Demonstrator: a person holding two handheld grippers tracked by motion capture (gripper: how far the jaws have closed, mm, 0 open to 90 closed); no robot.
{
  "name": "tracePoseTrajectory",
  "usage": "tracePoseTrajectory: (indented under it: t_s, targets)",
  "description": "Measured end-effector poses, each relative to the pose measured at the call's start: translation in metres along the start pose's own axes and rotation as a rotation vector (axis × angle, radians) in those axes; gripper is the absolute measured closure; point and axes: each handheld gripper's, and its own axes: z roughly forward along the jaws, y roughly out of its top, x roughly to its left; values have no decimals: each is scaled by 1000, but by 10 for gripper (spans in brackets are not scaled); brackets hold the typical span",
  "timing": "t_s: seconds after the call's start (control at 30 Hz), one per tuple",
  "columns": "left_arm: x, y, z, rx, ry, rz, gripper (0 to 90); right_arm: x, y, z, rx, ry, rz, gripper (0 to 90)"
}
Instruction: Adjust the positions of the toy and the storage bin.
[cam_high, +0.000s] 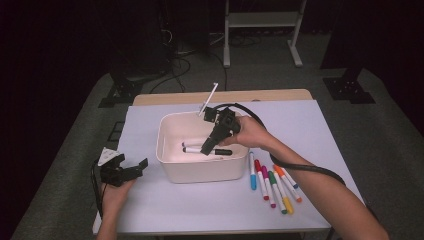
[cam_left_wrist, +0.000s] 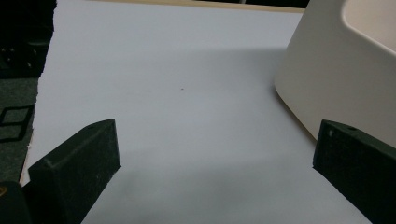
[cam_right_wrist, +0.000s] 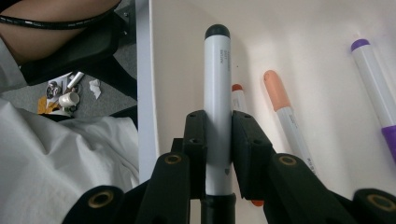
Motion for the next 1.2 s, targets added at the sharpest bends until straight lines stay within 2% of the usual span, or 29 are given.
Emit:
tracePoseTrajectory:
  t_s: [0.43,0.9,1.0,1.2]
  targets:
    - [0,0,0,0,-1,1,0,-1,4,21,51,10,2,753]
    - [0,0,0,2,-3,2,0,-2,8,25,68,-6,3,746]
    - [1,0,0,0,-2,0,0,-3,9,25,69,-18,5,690]
    - [1,0,0,0,-2,1,0,-2,9,21,57,-28,4,681]
